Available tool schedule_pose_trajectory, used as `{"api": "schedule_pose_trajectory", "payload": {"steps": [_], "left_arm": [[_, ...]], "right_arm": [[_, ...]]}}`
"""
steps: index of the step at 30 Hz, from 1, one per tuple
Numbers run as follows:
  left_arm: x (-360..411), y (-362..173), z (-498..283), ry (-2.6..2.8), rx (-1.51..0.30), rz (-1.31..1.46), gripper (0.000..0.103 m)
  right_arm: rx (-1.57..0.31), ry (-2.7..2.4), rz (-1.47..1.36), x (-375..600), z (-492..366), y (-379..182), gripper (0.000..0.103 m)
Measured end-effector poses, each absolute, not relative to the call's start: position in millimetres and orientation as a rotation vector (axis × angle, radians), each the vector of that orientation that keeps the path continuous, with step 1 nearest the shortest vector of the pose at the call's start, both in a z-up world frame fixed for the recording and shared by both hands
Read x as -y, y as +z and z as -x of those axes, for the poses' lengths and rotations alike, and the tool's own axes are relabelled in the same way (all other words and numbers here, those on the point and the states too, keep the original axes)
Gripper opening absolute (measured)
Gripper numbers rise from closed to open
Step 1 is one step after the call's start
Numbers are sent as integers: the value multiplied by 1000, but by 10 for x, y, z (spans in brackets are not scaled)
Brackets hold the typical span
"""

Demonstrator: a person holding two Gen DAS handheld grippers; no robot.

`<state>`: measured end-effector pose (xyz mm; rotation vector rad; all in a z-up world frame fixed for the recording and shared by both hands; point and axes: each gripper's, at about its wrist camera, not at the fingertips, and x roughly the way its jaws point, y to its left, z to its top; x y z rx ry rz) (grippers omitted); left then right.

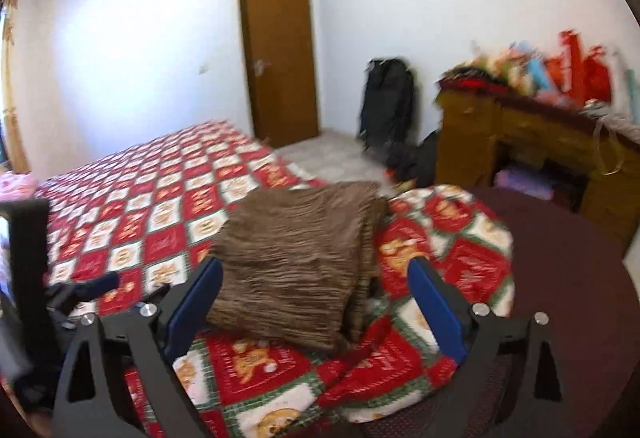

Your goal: Fold small clothes

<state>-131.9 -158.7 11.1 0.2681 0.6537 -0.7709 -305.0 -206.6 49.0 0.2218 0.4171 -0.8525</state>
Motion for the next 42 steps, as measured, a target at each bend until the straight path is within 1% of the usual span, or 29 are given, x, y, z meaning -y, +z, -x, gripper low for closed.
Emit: {"api": "schedule_pose_trajectory", "payload": {"steps": [4,9,11,13,19,26,30,42], "left_arm": [[1533,233,1428,-702,-541,-318,72],[1527,312,1583,-712,-509,-344,72],[1519,312,1668,-687,-489,-367,73],[1499,295,1734,-647,-485,-384,73],[1373,240,1803,-606,-495,-367,75],[1380,246,1863,-608,-491,-375,75],[1400,276,1929,-625,-466,-387,75],[1407,294,1932,-629,-468,-383,76]], "right_arm": [[-403,-950,-252,2070,3274,414,96],[-397,-986,-271,2072,3349,437,97],[-387,-994,-263,2022,3357,448,99],[-366,-992,-261,1985,3371,453,102],[-290,-1010,-294,1968,3406,422,103],[-311,-1021,-337,2047,3409,329,103],[-295,-1040,-335,2040,3452,351,103],[-293,-1030,-325,2032,3447,378,103]]}}
